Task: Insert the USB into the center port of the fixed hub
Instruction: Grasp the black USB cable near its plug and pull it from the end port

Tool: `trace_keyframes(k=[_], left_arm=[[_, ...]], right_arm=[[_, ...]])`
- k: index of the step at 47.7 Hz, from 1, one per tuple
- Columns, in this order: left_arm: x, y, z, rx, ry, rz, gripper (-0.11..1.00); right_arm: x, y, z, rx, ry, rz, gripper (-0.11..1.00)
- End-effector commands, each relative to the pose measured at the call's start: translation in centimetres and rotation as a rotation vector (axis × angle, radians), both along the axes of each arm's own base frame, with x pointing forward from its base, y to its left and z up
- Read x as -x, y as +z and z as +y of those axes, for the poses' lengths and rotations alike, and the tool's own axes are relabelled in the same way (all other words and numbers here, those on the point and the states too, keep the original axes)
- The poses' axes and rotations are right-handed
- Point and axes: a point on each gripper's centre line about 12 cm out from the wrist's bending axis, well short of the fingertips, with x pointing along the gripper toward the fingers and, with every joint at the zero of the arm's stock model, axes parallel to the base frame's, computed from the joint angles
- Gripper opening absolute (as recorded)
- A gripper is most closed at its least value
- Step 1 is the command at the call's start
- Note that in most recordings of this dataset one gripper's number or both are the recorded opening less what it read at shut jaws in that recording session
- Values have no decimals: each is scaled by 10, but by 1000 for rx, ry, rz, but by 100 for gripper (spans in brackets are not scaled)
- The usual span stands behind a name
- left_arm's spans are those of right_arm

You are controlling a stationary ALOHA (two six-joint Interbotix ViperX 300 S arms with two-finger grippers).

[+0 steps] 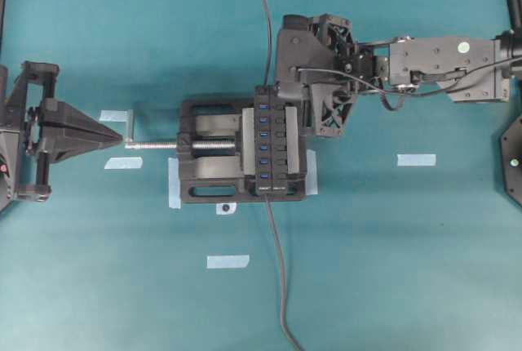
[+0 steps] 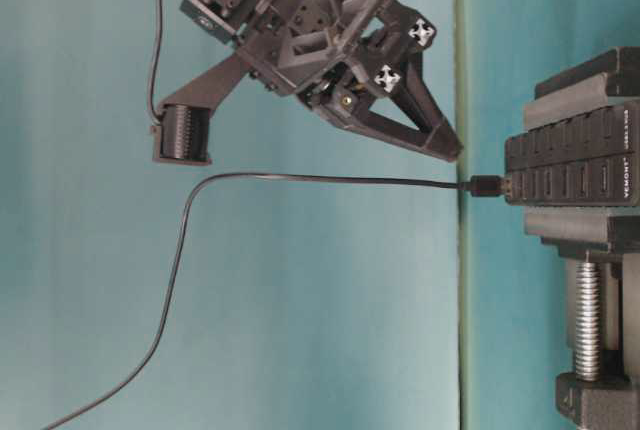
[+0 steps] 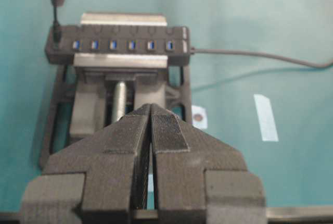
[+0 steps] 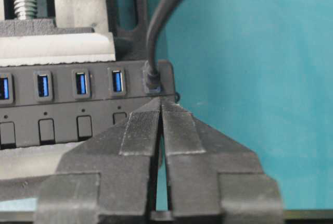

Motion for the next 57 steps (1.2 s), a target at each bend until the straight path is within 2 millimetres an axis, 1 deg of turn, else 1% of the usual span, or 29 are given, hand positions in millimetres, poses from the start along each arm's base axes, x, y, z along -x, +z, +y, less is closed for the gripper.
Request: trace_keyframes(k=[1,5,7,11,16,18,19,21,30,42,57], left_arm=[[-2,3,0,0,2,-9,0],[-1,4,0,0,2,-11,0],[-1,4,0,0,2,-11,0],[-1,4,0,1,1,-11,0],[-1,4,0,1,2,-11,0],[-1,4,0,4,3,-11,0],[-1,4,0,7,4,-11,0],[-2,4,0,9,3,-12,0],[-2,4,0,19,8,-12,0],[-1,4,0,22,9,-12,0],[-1,3,0,20,9,-12,0]], right_arm=[[-6,13,-1,8,6,-58,10],[-8,14,-1,8,10,-71,18],[-8,14,-1,8,12,-76,25],[-9,14,0,7,13,-79,45],[-9,12,-1,6,12,-75,76],[-10,12,0,5,13,-75,86],[-10,11,-1,5,12,-73,89],[-10,10,-1,4,13,-73,89],[-16,7,0,0,21,-100,79],[-20,-1,-1,-6,24,-97,79],[-22,-3,-2,-7,21,-96,77]])
